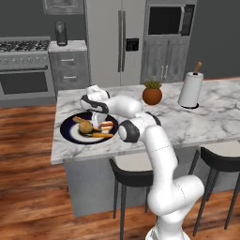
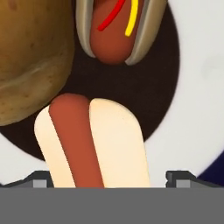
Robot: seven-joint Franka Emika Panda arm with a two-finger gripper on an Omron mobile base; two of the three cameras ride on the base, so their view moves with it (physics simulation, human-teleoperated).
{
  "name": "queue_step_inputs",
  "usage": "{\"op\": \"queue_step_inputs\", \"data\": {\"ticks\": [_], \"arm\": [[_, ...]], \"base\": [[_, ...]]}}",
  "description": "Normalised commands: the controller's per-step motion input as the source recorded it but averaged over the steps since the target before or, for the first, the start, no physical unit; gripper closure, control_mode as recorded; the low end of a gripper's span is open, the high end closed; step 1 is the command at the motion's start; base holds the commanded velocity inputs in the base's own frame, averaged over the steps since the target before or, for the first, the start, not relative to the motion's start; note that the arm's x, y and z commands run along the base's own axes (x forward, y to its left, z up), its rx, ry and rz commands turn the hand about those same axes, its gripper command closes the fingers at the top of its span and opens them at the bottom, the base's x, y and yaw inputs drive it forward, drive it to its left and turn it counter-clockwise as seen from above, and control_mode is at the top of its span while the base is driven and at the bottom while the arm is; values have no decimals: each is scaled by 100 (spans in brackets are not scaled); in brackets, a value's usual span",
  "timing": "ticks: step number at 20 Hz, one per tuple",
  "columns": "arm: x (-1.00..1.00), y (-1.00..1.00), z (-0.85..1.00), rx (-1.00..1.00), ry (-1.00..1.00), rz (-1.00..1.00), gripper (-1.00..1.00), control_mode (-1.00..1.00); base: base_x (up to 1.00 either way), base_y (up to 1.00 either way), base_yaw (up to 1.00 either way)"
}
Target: Place one cooked food and one vegetable from the large plate to each tupperware container.
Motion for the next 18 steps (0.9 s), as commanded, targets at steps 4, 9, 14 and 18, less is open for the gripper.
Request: {"op": "queue_step_inputs", "data": {"ticks": [4,9,14,18], "arm": [[0,4,-5,0,0,0,100,-100],[-32,-29,35,-2,-6,-6,100,-100],[-81,-85,57,0,-1,-8,100,-100],[-100,-60,66,0,-12,-1,100,-100]], "base": [[0,0,0],[0,0,0],[0,0,0],[0,0,0]]}}
